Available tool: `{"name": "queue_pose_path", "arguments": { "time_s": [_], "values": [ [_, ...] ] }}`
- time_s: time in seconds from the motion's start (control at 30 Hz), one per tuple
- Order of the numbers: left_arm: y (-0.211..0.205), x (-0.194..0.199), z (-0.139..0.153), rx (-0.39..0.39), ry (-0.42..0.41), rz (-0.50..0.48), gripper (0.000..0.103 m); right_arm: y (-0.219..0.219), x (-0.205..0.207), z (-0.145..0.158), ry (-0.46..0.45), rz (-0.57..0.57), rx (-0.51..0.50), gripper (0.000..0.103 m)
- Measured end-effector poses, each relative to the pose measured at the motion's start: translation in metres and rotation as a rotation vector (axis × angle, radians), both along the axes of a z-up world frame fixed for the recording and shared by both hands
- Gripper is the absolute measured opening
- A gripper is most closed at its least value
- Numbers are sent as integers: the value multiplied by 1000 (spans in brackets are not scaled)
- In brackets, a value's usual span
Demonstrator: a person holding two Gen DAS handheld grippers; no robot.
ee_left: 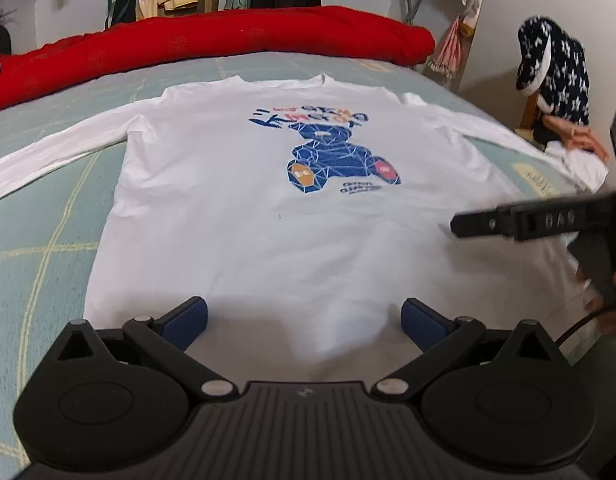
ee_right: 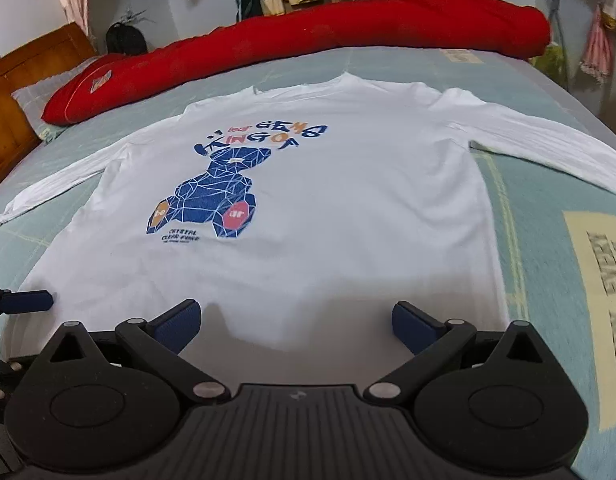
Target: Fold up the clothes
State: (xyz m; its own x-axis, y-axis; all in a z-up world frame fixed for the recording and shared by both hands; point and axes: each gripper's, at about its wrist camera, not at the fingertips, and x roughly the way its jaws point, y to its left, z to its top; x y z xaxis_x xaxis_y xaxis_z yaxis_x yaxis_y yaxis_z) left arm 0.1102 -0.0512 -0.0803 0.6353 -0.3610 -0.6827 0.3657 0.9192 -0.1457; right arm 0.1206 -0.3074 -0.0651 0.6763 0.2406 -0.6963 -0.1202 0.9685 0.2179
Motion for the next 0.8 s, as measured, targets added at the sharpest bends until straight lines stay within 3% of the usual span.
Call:
{"name": "queue_pose_path", "arguments": {
  "time_s": [0.13,0.4,0.5,0.8],
  "values": [
    [5,7,14,-58,-46,25,102,-4,-10,-3,-23,-24,18,103],
    [-10,27,1,-37,-4,0,102,2,-11,-5,-38,-23,-19,103],
    [-2,15,-13,-61,-1,31,102,1,-13,-5,-44,-22,-16,103],
    [19,8,-5,-122,42,50,102,-12,-32,-4,-63,-38,-14,103]
  ]
}}
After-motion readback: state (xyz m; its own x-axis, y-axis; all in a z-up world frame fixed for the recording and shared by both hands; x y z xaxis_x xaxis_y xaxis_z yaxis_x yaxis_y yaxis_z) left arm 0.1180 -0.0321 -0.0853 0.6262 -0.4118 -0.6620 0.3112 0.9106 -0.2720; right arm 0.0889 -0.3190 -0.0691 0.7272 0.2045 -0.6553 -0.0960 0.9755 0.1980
